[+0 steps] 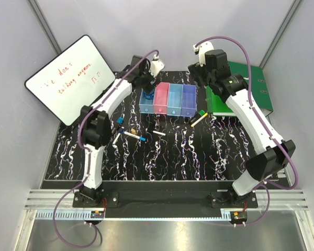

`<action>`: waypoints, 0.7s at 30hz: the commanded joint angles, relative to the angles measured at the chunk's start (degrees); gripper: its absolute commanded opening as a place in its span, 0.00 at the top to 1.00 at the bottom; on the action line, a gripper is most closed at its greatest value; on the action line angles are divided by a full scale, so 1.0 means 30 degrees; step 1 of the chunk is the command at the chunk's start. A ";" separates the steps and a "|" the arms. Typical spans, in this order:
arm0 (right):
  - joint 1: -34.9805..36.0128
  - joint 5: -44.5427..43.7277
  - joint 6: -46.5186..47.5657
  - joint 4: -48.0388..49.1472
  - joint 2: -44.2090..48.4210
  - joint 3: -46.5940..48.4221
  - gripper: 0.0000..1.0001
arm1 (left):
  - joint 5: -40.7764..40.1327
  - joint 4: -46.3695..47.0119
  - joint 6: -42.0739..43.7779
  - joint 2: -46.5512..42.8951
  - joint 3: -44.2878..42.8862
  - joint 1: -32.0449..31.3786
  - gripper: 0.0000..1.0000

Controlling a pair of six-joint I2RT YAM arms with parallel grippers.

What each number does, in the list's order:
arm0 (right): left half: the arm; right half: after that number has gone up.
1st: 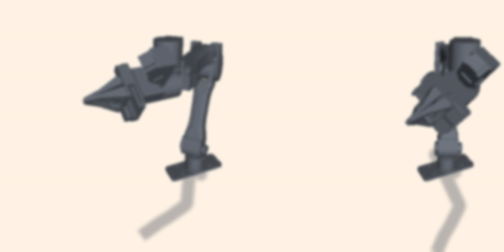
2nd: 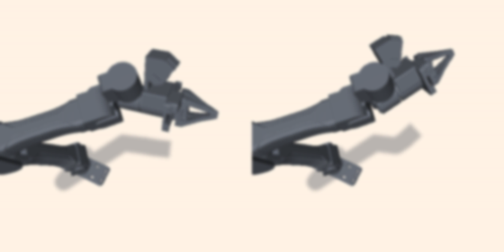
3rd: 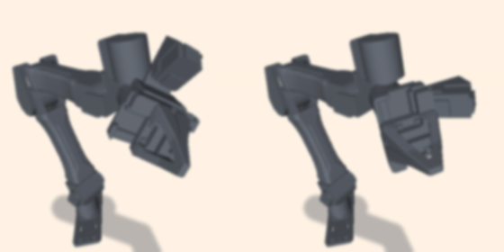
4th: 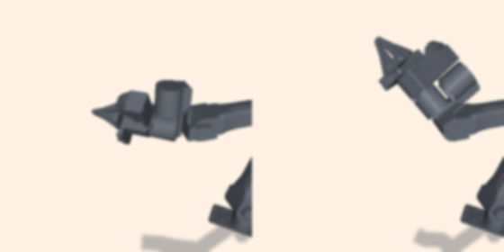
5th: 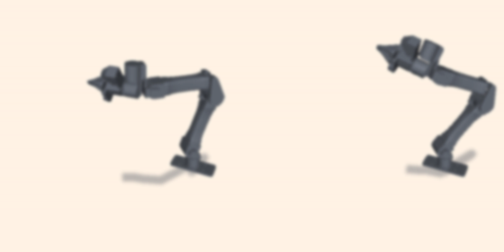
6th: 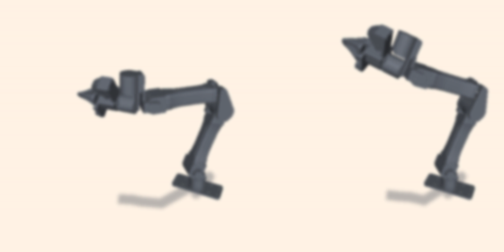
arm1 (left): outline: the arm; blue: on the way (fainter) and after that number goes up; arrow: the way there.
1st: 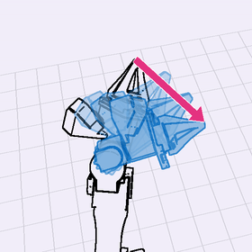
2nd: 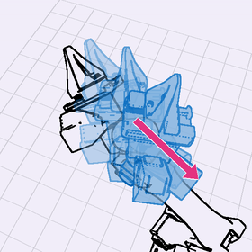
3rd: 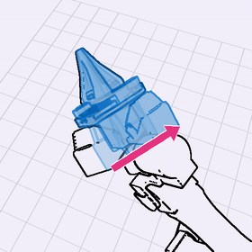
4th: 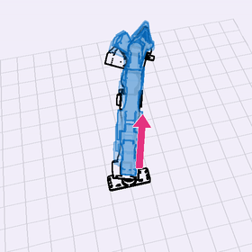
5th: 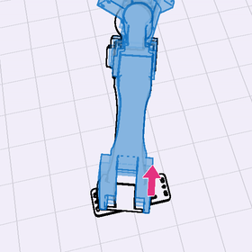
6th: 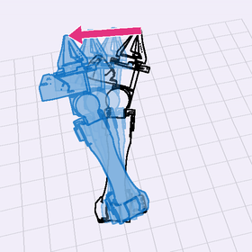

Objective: Sort the stationery into containers
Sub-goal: Place the stationery in the storage box, then pick up the stationery from the center of the board.

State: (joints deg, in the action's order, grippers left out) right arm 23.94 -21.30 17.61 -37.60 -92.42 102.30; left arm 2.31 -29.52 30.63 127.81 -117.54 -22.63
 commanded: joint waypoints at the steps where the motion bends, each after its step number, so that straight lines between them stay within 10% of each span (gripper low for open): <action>1: -0.0071 0.0536 0.0312 0.0201 0.0835 0.0031 0.00 | 0.1192 0.0760 -0.0164 -0.4833 0.2165 -0.0102 0.07; 12: -0.0042 0.2031 0.1397 -0.0443 0.1744 0.0089 0.00 | -0.0651 -0.1438 0.0369 -1.2952 1.4794 -0.0073 0.09; 21: -0.0071 0.2734 0.1309 -0.0619 0.2622 -0.0057 0.00 | -0.0007 -0.2260 -0.2151 -1.2311 1.6532 -0.0073 0.18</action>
State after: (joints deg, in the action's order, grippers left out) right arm 23.94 -15.09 20.88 -39.75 -87.68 101.75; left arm 1.93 -37.78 28.56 89.84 -67.75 -22.68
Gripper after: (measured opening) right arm 0.994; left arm 0.837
